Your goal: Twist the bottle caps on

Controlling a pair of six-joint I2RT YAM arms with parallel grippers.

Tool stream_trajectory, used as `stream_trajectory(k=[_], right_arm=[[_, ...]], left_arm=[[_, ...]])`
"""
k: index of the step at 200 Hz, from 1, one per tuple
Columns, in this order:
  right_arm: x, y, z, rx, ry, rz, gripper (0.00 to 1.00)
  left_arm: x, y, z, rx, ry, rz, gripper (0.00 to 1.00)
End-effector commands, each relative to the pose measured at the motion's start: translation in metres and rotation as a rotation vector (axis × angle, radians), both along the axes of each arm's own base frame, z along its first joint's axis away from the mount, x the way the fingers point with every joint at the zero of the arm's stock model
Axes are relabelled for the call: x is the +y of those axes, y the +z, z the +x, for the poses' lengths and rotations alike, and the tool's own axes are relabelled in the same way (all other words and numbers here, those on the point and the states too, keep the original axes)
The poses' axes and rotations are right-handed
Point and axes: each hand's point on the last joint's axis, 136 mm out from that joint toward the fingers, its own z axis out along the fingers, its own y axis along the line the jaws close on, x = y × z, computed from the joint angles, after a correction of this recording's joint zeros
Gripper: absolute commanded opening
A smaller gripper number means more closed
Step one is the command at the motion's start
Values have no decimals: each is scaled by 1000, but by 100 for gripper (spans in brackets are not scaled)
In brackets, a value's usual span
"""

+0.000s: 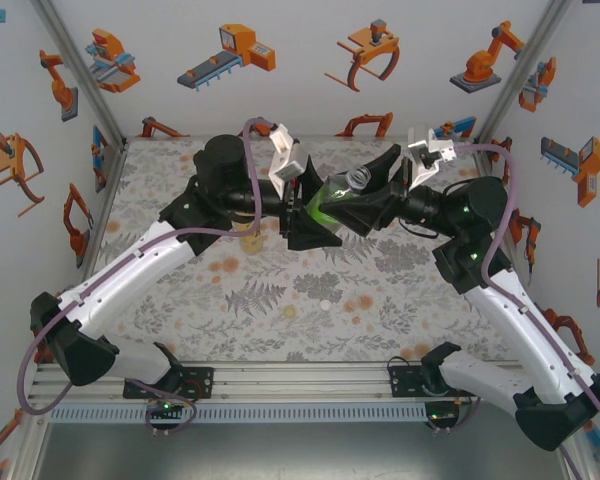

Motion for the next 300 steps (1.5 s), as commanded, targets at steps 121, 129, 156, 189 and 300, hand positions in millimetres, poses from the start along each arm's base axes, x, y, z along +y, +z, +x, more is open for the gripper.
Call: stream_trajectory(k=[121, 129, 156, 189, 300], right_arm=[[-20, -6, 3, -18, -171, -48, 76], [-21, -7, 3, -18, -185, -50, 77], [-21, -18, 6, 16, -196, -84, 77], [-20, -56, 24, 145, -259, -190, 71], [-33, -296, 59, 923, -624, -689, 56]], left_arm=[[23, -9, 36, -80, 267, 44, 30], [31, -8, 43, -80, 304, 44, 26], [60, -7, 65, -83, 435, 30, 14], [94, -10, 82, -108, 586, 51, 4], [123, -13, 79, -117, 656, 8, 0]])
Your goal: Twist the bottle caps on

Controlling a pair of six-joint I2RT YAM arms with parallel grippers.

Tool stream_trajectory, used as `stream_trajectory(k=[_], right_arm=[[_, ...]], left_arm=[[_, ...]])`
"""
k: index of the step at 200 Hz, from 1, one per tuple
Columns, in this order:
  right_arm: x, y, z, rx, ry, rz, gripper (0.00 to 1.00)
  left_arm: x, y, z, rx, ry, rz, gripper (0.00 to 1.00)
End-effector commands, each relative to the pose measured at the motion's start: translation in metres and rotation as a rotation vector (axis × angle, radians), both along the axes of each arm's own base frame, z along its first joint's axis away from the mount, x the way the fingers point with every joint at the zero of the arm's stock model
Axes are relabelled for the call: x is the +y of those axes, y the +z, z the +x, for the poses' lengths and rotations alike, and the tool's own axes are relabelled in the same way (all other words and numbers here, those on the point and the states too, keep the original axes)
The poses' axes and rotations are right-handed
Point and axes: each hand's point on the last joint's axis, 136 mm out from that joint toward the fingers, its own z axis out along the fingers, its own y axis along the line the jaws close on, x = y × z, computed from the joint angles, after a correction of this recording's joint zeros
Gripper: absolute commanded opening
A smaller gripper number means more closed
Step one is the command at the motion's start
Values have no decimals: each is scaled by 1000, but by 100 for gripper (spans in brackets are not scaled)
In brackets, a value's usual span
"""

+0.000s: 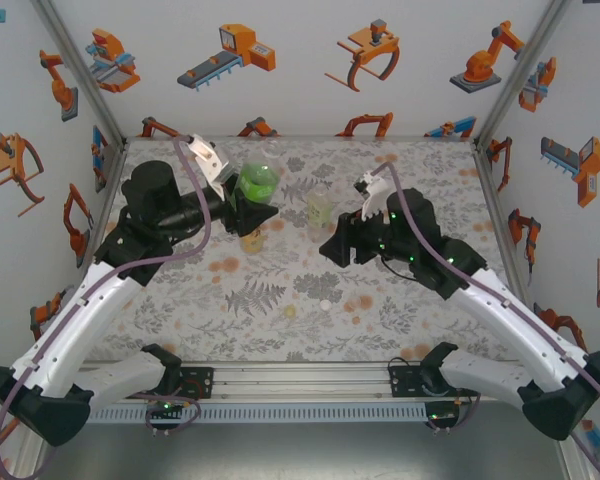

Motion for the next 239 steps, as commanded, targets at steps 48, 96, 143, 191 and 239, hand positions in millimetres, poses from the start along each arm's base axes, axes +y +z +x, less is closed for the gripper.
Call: stream_trajectory(k=[48, 96, 143, 191, 239], right_arm=[[-52, -141, -2, 412, -365, -298, 48], [-59, -183, -4, 475, -399, -378, 46], [-71, -204, 0, 479, -451, -462, 43], [-73, -218, 2, 478, -462, -484, 41], [-67, -230, 0, 508, -441, -489, 37]], left_arm=[[1, 18, -5, -53, -16, -77, 0], [0, 18, -7, -39, -25, -91, 0], [0, 17, -6, -37, -18, -93, 0], [0, 18, -7, -37, -21, -96, 0], [2, 20, -8, -36, -15, -102, 0]])
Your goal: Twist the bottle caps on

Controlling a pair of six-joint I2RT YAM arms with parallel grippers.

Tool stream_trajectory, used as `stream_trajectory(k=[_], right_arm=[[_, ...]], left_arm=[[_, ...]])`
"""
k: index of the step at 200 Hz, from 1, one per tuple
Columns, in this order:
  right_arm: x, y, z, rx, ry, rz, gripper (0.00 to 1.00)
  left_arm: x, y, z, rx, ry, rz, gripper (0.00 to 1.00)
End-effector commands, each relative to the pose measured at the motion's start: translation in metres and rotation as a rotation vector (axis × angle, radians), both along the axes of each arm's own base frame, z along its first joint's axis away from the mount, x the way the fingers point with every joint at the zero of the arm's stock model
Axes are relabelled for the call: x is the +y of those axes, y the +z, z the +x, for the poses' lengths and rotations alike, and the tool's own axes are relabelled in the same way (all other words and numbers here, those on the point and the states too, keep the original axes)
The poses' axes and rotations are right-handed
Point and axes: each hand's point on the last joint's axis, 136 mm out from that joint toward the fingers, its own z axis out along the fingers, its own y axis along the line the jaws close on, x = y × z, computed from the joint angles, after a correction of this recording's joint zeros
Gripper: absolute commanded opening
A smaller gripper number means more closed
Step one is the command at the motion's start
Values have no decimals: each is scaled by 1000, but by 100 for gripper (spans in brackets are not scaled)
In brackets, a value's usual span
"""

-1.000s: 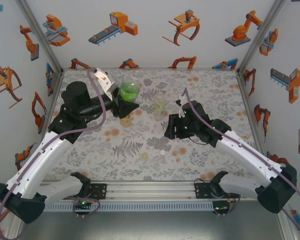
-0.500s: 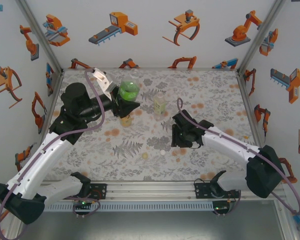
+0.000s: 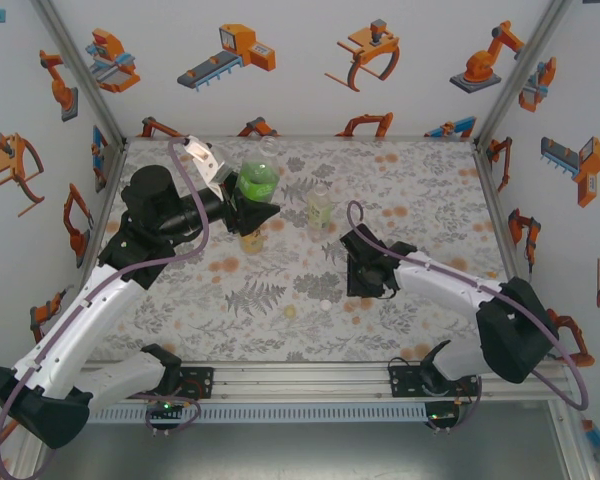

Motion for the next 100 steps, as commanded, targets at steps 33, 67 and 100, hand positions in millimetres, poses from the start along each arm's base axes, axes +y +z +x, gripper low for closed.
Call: stream_trajectory(k=[33, 67, 100], right_arm=[[1, -15, -6, 28, -4, -20, 40], [1, -20, -8, 29, 0, -33, 41], [1, -25, -10, 36, -7, -36, 41]], left_arm=[[3, 14, -8, -25, -14, -47, 1], [3, 13, -9, -21, -15, -47, 1], [2, 14, -8, -16, -17, -52, 1]])
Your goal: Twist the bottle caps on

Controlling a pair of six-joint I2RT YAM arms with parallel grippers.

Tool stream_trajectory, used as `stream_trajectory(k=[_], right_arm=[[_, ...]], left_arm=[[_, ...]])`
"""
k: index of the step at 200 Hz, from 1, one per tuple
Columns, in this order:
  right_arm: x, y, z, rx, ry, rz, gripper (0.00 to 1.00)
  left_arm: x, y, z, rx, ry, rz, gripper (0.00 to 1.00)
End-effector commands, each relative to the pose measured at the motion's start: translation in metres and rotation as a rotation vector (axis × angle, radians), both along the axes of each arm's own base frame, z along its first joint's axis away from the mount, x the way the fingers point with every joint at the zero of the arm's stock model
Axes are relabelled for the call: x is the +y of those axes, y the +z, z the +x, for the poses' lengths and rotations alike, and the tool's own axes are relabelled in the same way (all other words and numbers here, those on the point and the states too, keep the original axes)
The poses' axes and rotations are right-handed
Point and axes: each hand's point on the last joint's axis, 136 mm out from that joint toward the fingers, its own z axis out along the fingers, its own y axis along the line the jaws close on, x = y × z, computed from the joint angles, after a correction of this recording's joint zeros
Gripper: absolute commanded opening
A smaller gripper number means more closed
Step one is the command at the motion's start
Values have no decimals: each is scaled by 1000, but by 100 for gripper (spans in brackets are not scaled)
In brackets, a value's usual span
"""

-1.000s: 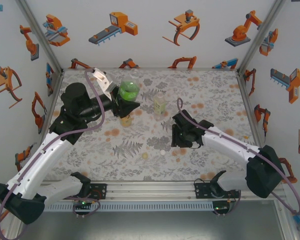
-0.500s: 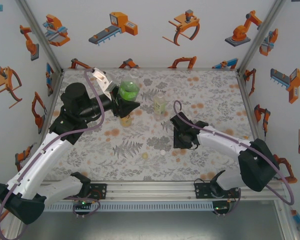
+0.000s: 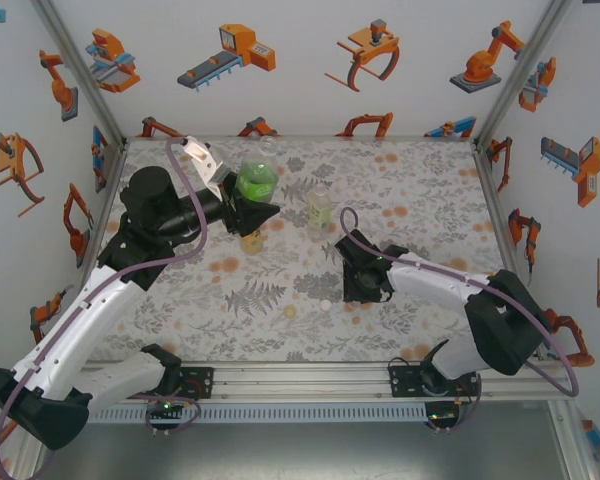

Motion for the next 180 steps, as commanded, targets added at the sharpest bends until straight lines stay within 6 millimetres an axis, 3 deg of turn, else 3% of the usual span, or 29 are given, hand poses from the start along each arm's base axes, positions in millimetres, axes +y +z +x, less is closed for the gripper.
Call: stream_trajectory(k=[1, 54, 120, 180], right_arm=[[-2, -6, -2, 1, -19, -13, 41], [-2, -7, -3, 9, -18, -28, 43], [1, 25, 2, -43, -3, -25, 43], [8, 14, -1, -17, 1, -11, 42]], left_arm=[[1, 13, -6, -26, -16, -39, 1], [1, 10, -6, -16, -15, -36, 2], [1, 7, -2, -16, 2, -32, 2], [-1, 5, 0, -10, -3, -33, 3]])
